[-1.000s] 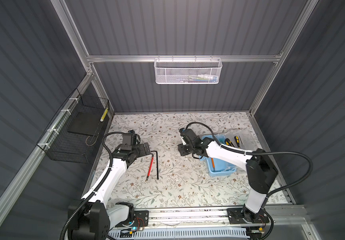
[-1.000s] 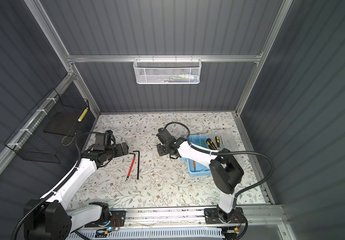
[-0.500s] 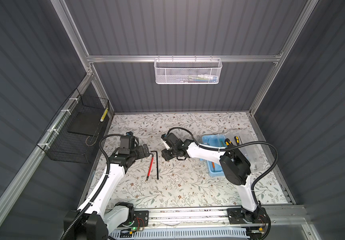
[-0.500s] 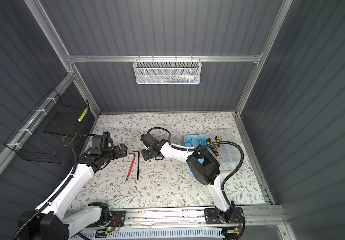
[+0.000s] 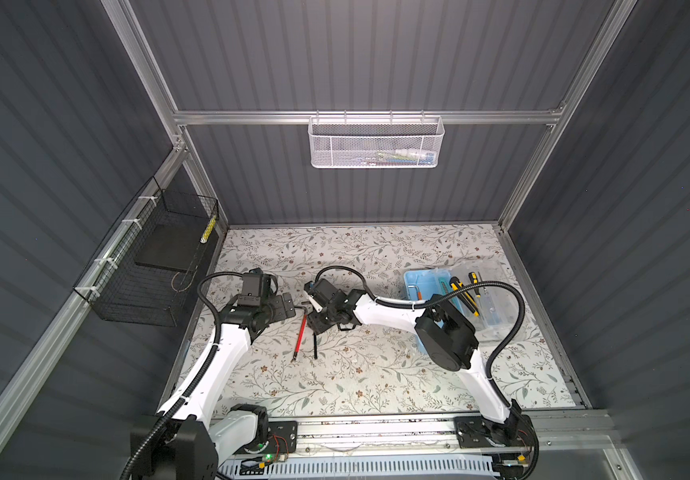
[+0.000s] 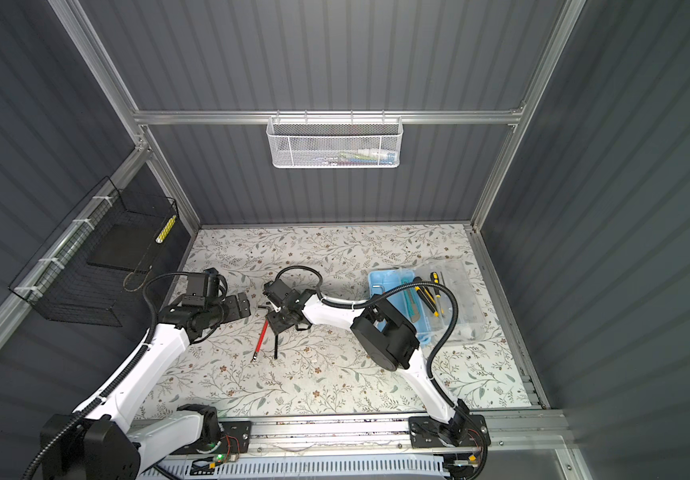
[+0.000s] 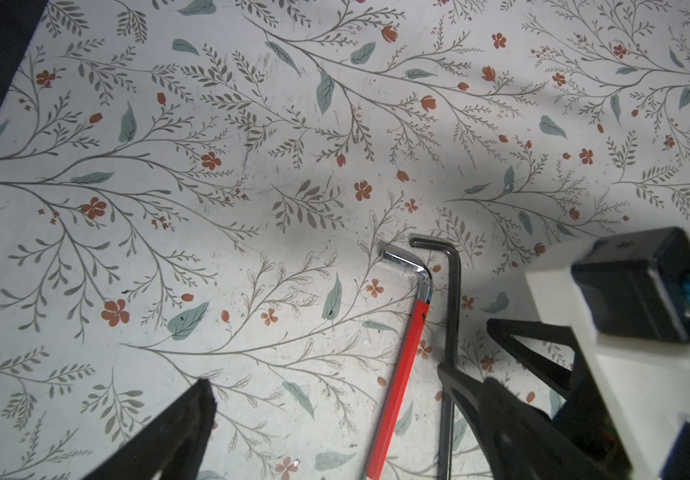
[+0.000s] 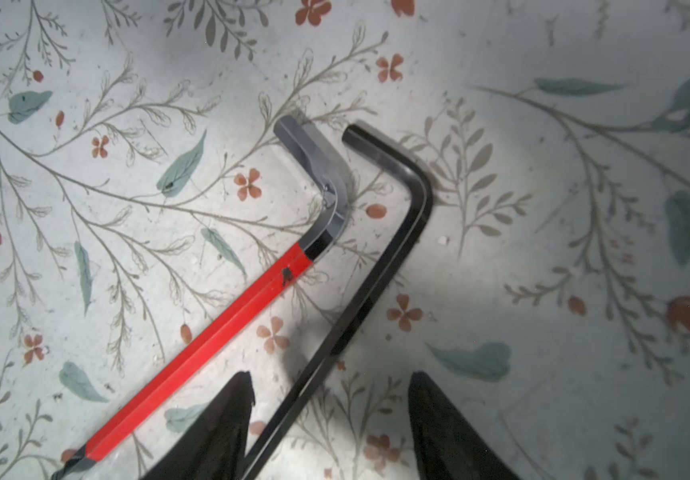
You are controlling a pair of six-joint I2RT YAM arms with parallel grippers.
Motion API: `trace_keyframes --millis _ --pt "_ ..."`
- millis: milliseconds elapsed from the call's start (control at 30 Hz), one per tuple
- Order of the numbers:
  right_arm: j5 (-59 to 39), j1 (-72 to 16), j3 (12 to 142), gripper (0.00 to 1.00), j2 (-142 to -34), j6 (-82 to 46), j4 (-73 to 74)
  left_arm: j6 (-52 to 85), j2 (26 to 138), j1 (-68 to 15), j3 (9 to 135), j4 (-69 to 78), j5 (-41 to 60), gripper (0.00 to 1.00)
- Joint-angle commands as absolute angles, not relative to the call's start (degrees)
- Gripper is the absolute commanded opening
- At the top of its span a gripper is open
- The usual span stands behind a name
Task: Pack the tool kit
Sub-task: 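Lower the right gripper onto the black hex key and close it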
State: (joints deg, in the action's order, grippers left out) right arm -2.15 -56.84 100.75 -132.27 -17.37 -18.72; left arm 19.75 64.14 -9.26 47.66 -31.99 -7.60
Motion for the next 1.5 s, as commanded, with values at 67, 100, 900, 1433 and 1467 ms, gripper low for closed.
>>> trace_keyframes --millis 67,100,900,1433,1467 --pt "0.76 -57.08 104.15 0.63 -136.49 -17.14 -24.64 20.30 63.06 -8.79 49.46 -33.89 -8.25 0.99" --pt "1.81 -57.07 104.76 0.63 -137.00 -17.14 -25.75 20.22 62.96 -8.79 49.41 -33.81 -8.20 0.99" --pt "6.34 -54.49 99.76 0.46 -134.33 -15.59 -27.29 20.19 62.76 -8.79 48.29 -31.79 -6.99 0.99" --pt "-2.82 -54.27 108.28 0.40 -140.00 -7.92 -26.94 19.60 61.57 -8.79 47.72 -30.32 -4.72 0.99" --pt "-4.07 -54.23 108.20 0.40 -139.92 -6.94 -26.81 19.60 61.35 -8.79 47.81 -30.32 -4.43 1.00"
